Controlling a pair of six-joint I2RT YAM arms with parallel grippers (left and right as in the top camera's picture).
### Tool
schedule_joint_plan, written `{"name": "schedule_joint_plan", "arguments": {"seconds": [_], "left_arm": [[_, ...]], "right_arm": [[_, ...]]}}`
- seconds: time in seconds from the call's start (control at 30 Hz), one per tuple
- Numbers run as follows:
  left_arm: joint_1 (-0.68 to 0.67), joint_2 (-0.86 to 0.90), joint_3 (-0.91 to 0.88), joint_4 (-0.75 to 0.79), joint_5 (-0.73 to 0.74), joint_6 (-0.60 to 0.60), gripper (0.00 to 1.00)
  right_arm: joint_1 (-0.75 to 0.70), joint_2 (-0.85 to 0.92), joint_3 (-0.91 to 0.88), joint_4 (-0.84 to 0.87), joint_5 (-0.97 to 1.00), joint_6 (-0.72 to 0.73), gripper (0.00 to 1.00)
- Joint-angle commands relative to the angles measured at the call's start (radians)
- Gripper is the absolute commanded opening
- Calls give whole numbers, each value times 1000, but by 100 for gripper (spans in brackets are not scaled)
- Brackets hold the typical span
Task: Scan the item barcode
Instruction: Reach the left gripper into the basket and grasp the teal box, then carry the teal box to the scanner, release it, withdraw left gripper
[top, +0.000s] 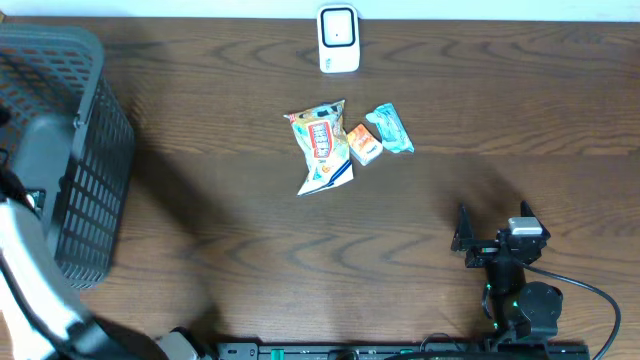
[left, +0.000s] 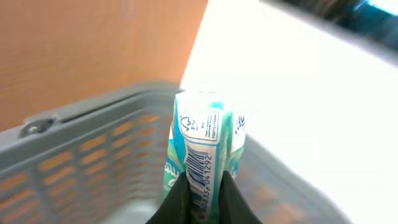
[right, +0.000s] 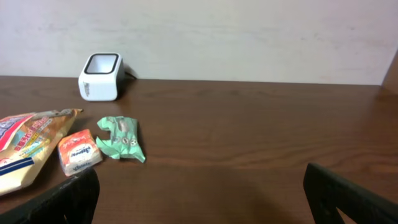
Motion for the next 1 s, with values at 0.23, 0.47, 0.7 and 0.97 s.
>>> {"name": "schedule_joint_plan", "arguments": {"seconds": [0.23,0.47,0.7,0.97], "left_arm": [[-296,-256,9,-22,300,-488,7],[-694,-191,8,-163,267,-423,7],[-1000,23,8,-171,114,-424,7],[-1170,314,8,-93,-93,-423,7]], "right_arm": [[-5,-4,-2,-4,-2,-7,99],[-5,-4,-2,-4,-2,-7,99],[-5,-4,-2,-4,-2,-7,99],[-5,-4,-2,-4,-2,-7,99]]}}
